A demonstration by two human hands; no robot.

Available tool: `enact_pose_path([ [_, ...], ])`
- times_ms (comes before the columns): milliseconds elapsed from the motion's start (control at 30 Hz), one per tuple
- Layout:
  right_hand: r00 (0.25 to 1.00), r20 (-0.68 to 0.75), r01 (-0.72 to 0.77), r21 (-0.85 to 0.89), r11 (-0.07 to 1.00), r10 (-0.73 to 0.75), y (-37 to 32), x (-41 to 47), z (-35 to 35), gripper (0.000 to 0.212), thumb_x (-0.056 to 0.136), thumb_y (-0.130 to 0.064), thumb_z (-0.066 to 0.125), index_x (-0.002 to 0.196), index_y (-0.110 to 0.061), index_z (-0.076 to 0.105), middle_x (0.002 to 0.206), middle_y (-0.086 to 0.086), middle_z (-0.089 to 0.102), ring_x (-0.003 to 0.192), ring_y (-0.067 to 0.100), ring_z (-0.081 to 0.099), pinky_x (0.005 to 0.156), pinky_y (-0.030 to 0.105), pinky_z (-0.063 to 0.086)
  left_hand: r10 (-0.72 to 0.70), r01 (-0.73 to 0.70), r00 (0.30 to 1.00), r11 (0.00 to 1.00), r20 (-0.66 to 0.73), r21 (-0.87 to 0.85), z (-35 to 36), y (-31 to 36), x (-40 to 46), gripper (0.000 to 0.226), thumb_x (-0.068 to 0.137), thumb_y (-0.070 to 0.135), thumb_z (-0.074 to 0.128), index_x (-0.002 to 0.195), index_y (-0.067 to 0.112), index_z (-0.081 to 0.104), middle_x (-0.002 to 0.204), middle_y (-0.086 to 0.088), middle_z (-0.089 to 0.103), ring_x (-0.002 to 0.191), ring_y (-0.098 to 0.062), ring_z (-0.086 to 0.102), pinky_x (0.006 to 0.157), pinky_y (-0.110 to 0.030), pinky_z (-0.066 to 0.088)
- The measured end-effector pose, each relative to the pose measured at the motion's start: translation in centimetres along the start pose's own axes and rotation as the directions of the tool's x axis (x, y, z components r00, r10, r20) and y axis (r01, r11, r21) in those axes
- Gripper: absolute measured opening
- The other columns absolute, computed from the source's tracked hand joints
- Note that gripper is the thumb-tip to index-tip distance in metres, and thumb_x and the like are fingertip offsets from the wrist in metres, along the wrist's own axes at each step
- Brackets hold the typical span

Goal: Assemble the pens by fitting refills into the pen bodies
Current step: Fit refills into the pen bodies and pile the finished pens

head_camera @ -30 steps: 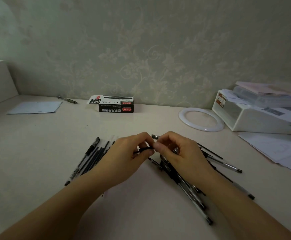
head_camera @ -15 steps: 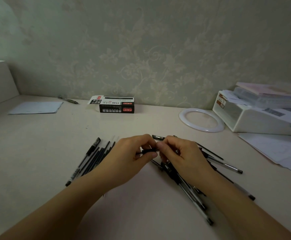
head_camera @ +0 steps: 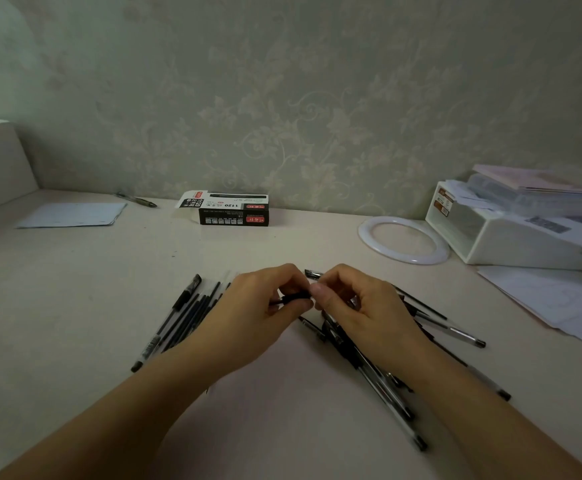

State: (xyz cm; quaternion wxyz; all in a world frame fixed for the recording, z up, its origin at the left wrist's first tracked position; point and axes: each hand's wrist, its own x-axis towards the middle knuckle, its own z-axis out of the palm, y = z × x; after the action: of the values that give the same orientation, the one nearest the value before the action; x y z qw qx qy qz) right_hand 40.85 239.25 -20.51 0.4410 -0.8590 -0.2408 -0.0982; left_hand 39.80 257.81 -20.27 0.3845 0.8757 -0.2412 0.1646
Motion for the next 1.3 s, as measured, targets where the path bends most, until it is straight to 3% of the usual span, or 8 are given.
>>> enact_pose_path([
  [333, 1.0, -0.004, -0.022, 0.084, 0.996, 0.023, 0.2, 0.0, -0.2, 0.027, 0.098, -0.04, 0.052, 0.083, -0.021, 0.064, 0.067, 0.007, 0.059, 0.054, 0.003, 0.044, 0.052, 0.015, 0.037, 0.05, -0.05, 0.999, 0.997, -0.006, 0.055, -0.3, 0.0, 0.3, 0.019, 0.094, 0.019, 0.058, 0.104, 0.028, 0.071, 0.087, 0.016, 0.069, 0.083, 0.002, 0.06, 0.073, -0.006, 0.043],
  [567, 0.996, -0.042, -0.078, 0.112, 0.991, 0.083, 0.1, 0.0, 0.2, 0.029, 0.095, -0.048, 0.051, 0.081, -0.028, 0.067, 0.07, -0.007, 0.067, 0.058, 0.0, 0.053, 0.057, 0.013, 0.042, 0.069, -0.061, 0.994, 0.994, -0.087, 0.086, -0.6, 0.2, 0.2, 0.015, 0.089, 0.019, 0.066, 0.1, 0.027, 0.072, 0.086, 0.014, 0.067, 0.082, -0.005, 0.06, 0.074, -0.007, 0.044],
  [733, 0.997, -0.059, -0.073, -0.417, 0.906, 0.053, 0.6, -0.1, 0.6, 0.039, 0.084, -0.067, 0.049, 0.096, -0.036, 0.07, 0.092, -0.018, 0.054, 0.089, 0.004, 0.046, 0.08, 0.028, 0.033, -0.057, 0.071, 0.994, 0.986, -0.095, 0.152, -0.6, -0.6, 0.2, 0.014, 0.091, 0.022, 0.063, 0.1, 0.028, 0.07, 0.091, 0.015, 0.066, 0.082, 0.002, 0.056, 0.072, -0.001, 0.038],
  [833, 0.997, 0.058, -0.005, -0.583, 0.812, 0.048, 0.6, -0.4, 1.2, 0.031, 0.083, -0.062, 0.06, 0.1, -0.038, 0.068, 0.104, -0.02, 0.046, 0.102, 0.005, 0.036, 0.077, 0.027, 0.016, -0.106, 0.12, 0.99, 0.978, -0.091, 0.173, -0.7, -1.1, 0.2, 0.014, 0.092, 0.024, 0.062, 0.102, 0.029, 0.069, 0.093, 0.015, 0.066, 0.081, 0.002, 0.055, 0.07, -0.001, 0.038],
  [967, 0.999, 0.043, 0.042, -0.527, 0.849, -0.024, 0.2, -0.2, 1.5, 0.012, 0.092, -0.044, 0.059, 0.1, -0.038, 0.065, 0.11, -0.02, 0.052, 0.107, 0.008, 0.041, 0.08, 0.028, 0.019, -0.129, 0.139, 0.989, 0.974, -0.066, 0.181, -0.8, -1.2, 0.2, 0.014, 0.091, 0.025, 0.062, 0.101, 0.031, 0.069, 0.093, 0.014, 0.064, 0.081, -0.002, 0.057, 0.069, -0.006, 0.04],
  [1067, 0.995, -0.087, 0.011, -0.337, 0.942, -0.043, 0.3, -0.1, 0.9, 0.009, 0.095, -0.032, 0.059, 0.102, -0.031, 0.065, 0.1, -0.017, 0.063, 0.098, 0.008, 0.055, 0.086, 0.031, 0.04, -0.133, 0.144, 0.988, 0.973, -0.076, 0.18, -0.9, -1.4, 0.3, 0.013, 0.091, 0.025, 0.063, 0.099, 0.033, 0.069, 0.088, 0.016, 0.06, 0.078, 0.002, 0.055, 0.07, 0.0, 0.037],
  [1167, 0.98, -0.2, -0.017, -0.124, 0.992, -0.008, 0.2, -0.1, 0.3, 0.015, 0.092, -0.021, 0.066, 0.104, -0.028, 0.072, 0.092, -0.016, 0.067, 0.089, 0.0, 0.06, 0.08, 0.013, 0.046, -0.144, 0.154, 0.987, 0.972, -0.067, 0.176, -1.0, -1.4, 0.3, 0.014, 0.091, 0.027, 0.062, 0.098, 0.038, 0.068, 0.086, 0.018, 0.058, 0.078, 0.003, 0.055, 0.069, 0.001, 0.036],
  [1300, 0.984, -0.17, -0.049, 0.017, 0.999, 0.052, 0.3, 0.0, 0.2, 0.021, 0.089, -0.016, 0.07, 0.106, -0.027, 0.075, 0.093, -0.018, 0.068, 0.089, -0.008, 0.059, 0.076, 0.003, 0.041, -0.116, 0.12, 0.993, 0.983, -0.035, 0.138, -0.9, -1.4, 0.3, 0.013, 0.09, 0.027, 0.064, 0.098, 0.037, 0.068, 0.086, 0.018, 0.059, 0.087, 0.006, 0.053, 0.07, -0.001, 0.037],
])
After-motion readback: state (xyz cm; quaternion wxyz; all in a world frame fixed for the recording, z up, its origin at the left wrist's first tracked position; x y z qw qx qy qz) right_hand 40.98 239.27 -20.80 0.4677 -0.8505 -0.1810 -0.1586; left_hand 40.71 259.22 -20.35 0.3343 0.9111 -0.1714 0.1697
